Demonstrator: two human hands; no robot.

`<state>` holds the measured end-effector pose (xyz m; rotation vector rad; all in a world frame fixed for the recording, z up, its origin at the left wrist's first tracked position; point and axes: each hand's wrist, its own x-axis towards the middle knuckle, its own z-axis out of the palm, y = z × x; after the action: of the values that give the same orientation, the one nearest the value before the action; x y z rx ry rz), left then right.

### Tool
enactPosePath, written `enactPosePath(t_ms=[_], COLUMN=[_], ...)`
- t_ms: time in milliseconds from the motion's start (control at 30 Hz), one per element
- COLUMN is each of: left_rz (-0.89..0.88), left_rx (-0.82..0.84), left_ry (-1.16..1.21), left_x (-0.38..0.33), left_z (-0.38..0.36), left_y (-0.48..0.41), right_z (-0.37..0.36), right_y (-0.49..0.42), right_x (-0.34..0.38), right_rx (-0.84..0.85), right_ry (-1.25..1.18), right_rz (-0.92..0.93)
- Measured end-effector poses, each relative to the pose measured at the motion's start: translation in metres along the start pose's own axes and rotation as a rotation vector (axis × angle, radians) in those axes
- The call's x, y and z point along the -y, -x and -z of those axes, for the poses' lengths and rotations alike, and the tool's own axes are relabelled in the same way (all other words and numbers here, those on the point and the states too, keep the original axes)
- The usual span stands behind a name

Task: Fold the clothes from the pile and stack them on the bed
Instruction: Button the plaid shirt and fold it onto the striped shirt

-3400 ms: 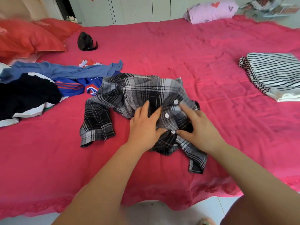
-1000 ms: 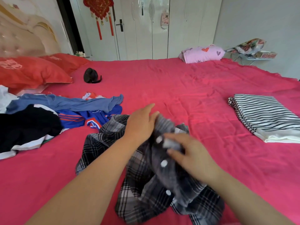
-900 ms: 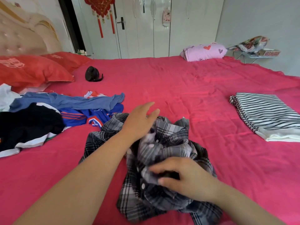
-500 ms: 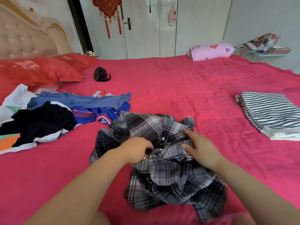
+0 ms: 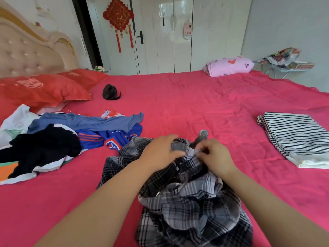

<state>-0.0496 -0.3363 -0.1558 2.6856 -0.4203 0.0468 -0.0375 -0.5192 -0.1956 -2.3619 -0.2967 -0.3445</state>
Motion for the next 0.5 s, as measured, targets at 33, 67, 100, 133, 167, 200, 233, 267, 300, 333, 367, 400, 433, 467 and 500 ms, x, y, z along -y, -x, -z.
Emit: enactPosePath(t_ms=[33, 67, 100, 133, 167, 200, 233, 267, 300, 333, 367, 400, 433, 467, 500], left_rz=[0.004, 0.015, 0.017, 0.01, -0.005, -0.017, -0.009, 0.008, 0.021, 0.025, 0.024, 0.024, 0.025, 0.025, 0.035], left_rx=[0.047, 0.082, 0.109, 0.117, 0.071, 0.0, -0.07, -0.126, -0.182, -0.22, -0.243, -0.25, -0.251, -0.26, -0.269], left_ry=[0.044, 0.072, 0.101, 0.118, 0.121, 0.158, 0.21, 0.306, 0.413, 0.506, 0.582, 0.642, 0.705, 0.774, 0.857], left_x=[-0.003, -0.005, -0.006, -0.009, -0.009, -0.01, -0.009, -0.008, -0.006, -0.005, -0.003, -0.002, -0.001, 0.002, 0.005], left_z=[0.001, 0.001, 0.0, 0.0, 0.002, 0.005, 0.01, 0.018, 0.026, 0.036, 0.046, 0.055, 0.063, 0.068, 0.073], left_y=[-0.006, -0.012, -0.017, -0.019, -0.022, -0.023, -0.023, -0.021, -0.02, -0.018, -0.015, -0.012, -0.01, -0.009, -0.009], right_z=[0.006, 0.012, 0.016, 0.02, 0.023, 0.027, 0.03, 0.033, 0.033, 0.031, 0.029, 0.024, 0.02, 0.014, 0.007], right_y=[0.0, 0.0, -0.001, -0.003, -0.006, -0.01, -0.015, -0.02, -0.023, -0.025, -0.026, -0.025, -0.024, -0.023, -0.022], right_x=[0.01, 0.019, 0.026, 0.031, 0.034, 0.035, 0.034, 0.031, 0.027, 0.02, 0.014, 0.01, 0.009, 0.012, 0.014], right_rx=[-0.034, -0.054, -0.064, -0.073, -0.087, -0.103, -0.109, -0.097, -0.065, -0.011, 0.066, 0.159, 0.272, 0.395, 0.509], right_ry=[-0.085, -0.166, -0.252, -0.355, -0.488, -0.64, -0.753, -0.792, -0.756, -0.686, -0.615, -0.547, -0.493, -0.419, -0.305], right_rz=[0.046, 0.084, 0.111, 0.121, 0.12, 0.101, 0.059, 0.005, -0.054, -0.108, -0.148, -0.163, -0.15, -0.124, -0.085])
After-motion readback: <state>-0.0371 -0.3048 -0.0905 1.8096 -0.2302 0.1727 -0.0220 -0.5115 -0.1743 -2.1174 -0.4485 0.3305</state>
